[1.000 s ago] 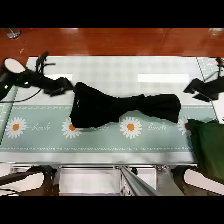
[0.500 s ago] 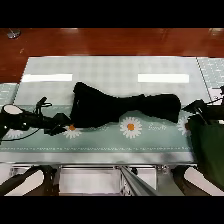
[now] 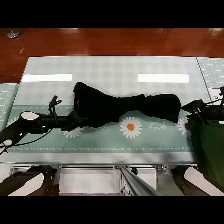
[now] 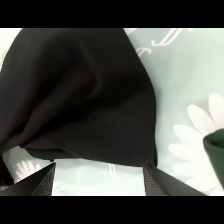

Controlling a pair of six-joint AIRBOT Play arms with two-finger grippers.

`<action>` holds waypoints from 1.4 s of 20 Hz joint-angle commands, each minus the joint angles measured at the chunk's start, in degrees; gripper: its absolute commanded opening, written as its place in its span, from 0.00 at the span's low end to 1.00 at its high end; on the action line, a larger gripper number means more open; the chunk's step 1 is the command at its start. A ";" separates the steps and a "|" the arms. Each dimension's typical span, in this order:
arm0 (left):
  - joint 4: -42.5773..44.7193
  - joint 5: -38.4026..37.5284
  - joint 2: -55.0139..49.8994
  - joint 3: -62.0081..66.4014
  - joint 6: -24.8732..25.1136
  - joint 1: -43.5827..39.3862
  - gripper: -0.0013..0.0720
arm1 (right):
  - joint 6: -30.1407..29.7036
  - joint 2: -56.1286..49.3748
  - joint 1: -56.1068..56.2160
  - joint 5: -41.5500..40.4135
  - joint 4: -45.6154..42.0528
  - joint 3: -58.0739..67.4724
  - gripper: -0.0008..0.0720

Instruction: Fold the shirts.

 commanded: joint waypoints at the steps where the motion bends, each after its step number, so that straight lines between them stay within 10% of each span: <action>1: -2.60 2.34 -0.31 1.27 1.05 -2.23 0.06 | -0.46 0.00 -0.02 -2.19 0.24 -0.07 0.87; 23: -2.89 -0.61 -0.31 9.01 1.81 -2.16 0.06 | -2.19 -30.67 11.43 2.29 -1.16 21.97 0.86; 24: -2.89 -0.61 -0.31 9.01 1.81 -2.16 0.06 | -2.16 -31.21 13.16 2.19 -1.16 23.12 0.77; 26: -2.86 -0.68 -0.31 9.27 1.84 -1.97 0.06 | -2.19 -31.23 15.56 2.43 -1.16 25.86 0.03; 28: -2.89 -2.14 0.04 11.76 1.81 -0.13 0.06 | -2.08 -31.23 16.37 6.23 -1.20 31.19 0.04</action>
